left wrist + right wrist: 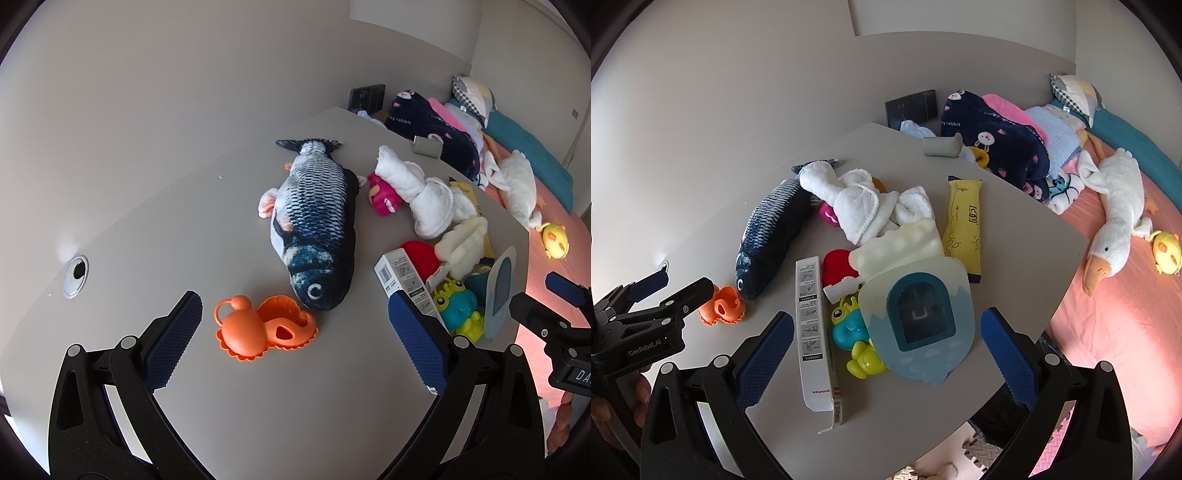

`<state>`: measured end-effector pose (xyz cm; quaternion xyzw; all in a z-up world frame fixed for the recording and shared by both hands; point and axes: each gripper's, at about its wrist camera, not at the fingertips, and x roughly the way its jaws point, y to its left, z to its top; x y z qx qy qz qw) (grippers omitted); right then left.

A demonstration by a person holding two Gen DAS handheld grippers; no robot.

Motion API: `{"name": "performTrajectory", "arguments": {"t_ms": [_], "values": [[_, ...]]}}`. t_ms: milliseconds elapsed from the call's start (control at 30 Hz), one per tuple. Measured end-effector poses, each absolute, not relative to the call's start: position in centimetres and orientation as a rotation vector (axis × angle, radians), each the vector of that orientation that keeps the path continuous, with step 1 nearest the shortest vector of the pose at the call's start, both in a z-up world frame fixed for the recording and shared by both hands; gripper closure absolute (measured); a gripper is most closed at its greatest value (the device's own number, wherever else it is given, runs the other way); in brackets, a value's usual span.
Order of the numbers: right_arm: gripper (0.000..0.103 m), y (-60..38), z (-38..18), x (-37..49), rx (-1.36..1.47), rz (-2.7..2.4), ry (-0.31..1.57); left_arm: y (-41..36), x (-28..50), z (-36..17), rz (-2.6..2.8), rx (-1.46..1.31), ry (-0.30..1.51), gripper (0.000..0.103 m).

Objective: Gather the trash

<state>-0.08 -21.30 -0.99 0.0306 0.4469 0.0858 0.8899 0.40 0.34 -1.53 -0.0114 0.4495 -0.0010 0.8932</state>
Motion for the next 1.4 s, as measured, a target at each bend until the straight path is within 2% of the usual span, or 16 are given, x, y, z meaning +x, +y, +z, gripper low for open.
{"name": "performTrajectory", "arguments": {"t_ms": [167,233,1133,1267,1400], "values": [[0.002,-22.3,-1.7,0.3,0.085,0.163,0.951,0.4,0.9,-1.9,-0.024,-0.048,0.945,0.006],[0.007,-22.4,-2.0,0.5,0.093,0.168,0.961,0.5,1.2,-2.2,-0.028,-0.047,0.951,0.006],[0.007,-23.0,-7.3,5.5,0.135,0.158,1.094,-0.3,10.8,-5.3,-0.038,0.000,1.017,0.006],[0.014,-23.3,-7.9,5.8,0.163,0.170,1.113,-0.6,11.5,-6.0,-0.043,0.014,1.021,0.006],[0.017,-23.4,-8.0,5.9,0.174,0.180,1.114,-0.5,11.8,-6.6,-0.060,-0.005,1.023,0.006]]}}
